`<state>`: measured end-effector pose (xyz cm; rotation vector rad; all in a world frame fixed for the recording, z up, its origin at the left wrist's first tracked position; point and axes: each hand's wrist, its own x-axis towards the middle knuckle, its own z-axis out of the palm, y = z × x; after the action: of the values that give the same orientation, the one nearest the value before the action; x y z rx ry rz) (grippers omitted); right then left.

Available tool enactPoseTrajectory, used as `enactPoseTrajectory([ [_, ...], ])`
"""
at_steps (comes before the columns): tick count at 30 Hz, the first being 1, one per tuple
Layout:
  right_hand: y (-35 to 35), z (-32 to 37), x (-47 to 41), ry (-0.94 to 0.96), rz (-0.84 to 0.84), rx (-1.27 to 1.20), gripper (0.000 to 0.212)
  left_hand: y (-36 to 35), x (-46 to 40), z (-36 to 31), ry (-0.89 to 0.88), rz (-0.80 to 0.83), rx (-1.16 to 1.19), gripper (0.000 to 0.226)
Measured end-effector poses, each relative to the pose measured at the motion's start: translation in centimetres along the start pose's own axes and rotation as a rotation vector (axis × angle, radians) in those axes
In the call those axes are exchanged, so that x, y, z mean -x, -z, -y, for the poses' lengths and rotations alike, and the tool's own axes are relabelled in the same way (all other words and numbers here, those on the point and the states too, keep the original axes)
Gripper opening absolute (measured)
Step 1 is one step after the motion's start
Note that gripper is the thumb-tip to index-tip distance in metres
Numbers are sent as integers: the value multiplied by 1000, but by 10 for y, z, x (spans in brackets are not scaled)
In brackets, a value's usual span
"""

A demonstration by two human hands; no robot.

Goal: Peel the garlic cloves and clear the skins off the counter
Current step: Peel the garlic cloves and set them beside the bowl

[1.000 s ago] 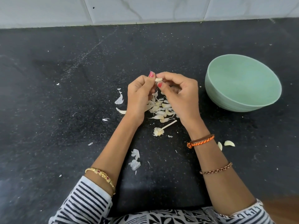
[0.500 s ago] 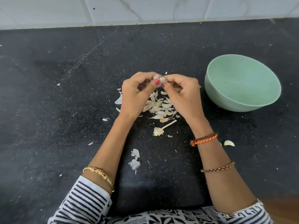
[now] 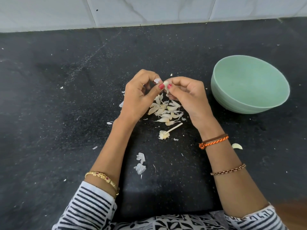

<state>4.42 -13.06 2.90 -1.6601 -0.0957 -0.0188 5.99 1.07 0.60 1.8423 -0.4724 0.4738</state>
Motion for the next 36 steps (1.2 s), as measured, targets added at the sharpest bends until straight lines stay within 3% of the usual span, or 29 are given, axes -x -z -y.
enactPoseTrajectory([
  [7, 0, 0, -1, -119, 1, -59, 10, -8, 2, 2, -4, 28, -25, 18],
  [10, 1, -1, -1, -151, -2, -84, 10, -10, 3, 1, 43, 61, 27, 9],
  [17, -9, -5, 0, 101, -208, 180, 9, -8, 3, 6, 9, 5, -165, 9],
  [19, -9, -4, 1, 86, -242, 134, 8, -9, 3, 7, -6, -53, -213, 10],
  [24, -4, 1, 1, -131, -67, -77, 7, -14, 3, 0, 79, -69, 56, 4],
  [28, -4, 2, 0, -191, -54, -191, 8, -14, 2, -1, 109, -74, 76, 4],
  [36, 1, 6, 1, -224, 13, -165, 10, -15, 3, 0, 155, -11, 123, 8],
])
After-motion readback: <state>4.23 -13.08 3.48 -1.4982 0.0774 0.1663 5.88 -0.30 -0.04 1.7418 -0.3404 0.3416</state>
